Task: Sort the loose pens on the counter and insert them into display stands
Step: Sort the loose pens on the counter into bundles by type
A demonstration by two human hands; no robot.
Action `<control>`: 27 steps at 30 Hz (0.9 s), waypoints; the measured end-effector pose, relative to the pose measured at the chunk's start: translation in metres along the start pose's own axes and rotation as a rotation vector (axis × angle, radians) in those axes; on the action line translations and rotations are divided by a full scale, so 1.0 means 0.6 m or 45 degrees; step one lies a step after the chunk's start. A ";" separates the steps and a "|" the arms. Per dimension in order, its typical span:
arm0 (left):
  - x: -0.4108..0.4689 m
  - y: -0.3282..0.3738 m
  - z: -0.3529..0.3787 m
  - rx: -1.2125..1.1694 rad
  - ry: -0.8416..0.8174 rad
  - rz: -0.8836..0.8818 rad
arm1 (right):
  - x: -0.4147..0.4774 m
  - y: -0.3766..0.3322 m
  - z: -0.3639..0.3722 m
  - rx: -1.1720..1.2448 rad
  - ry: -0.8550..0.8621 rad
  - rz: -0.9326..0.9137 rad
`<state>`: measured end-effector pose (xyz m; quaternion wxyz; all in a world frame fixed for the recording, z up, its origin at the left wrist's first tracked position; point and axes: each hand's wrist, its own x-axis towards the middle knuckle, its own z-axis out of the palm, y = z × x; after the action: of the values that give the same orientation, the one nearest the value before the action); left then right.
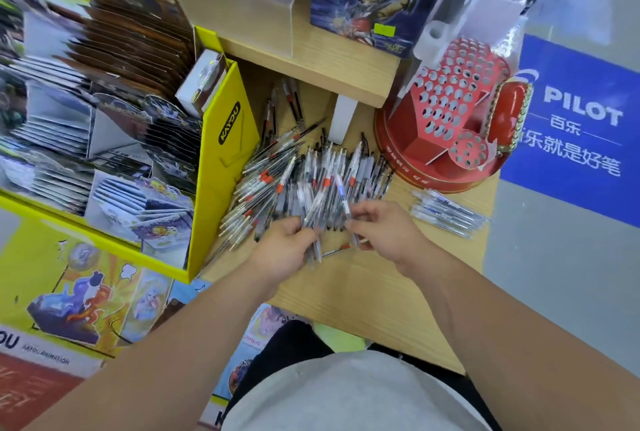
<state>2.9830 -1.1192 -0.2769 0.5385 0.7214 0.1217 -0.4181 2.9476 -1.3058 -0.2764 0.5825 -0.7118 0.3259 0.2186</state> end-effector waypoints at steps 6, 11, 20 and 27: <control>-0.005 0.009 0.096 0.014 -0.002 -0.037 | 0.003 0.077 -0.127 -0.283 0.244 -0.081; -0.001 0.010 0.188 0.042 0.031 -0.055 | 0.011 0.124 -0.233 -0.567 0.419 -0.221; 0.000 0.001 0.346 -0.121 0.211 -0.198 | 0.062 0.155 -0.342 -0.837 0.269 -0.515; 0.013 0.000 0.415 -0.275 0.322 -0.260 | 0.079 0.165 -0.350 -0.964 0.247 -0.663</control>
<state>2.8702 -1.3403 -0.3000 0.5478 0.6901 0.3052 -0.3612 2.8948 -1.5308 -0.3294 0.2843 -0.9494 0.0869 0.1012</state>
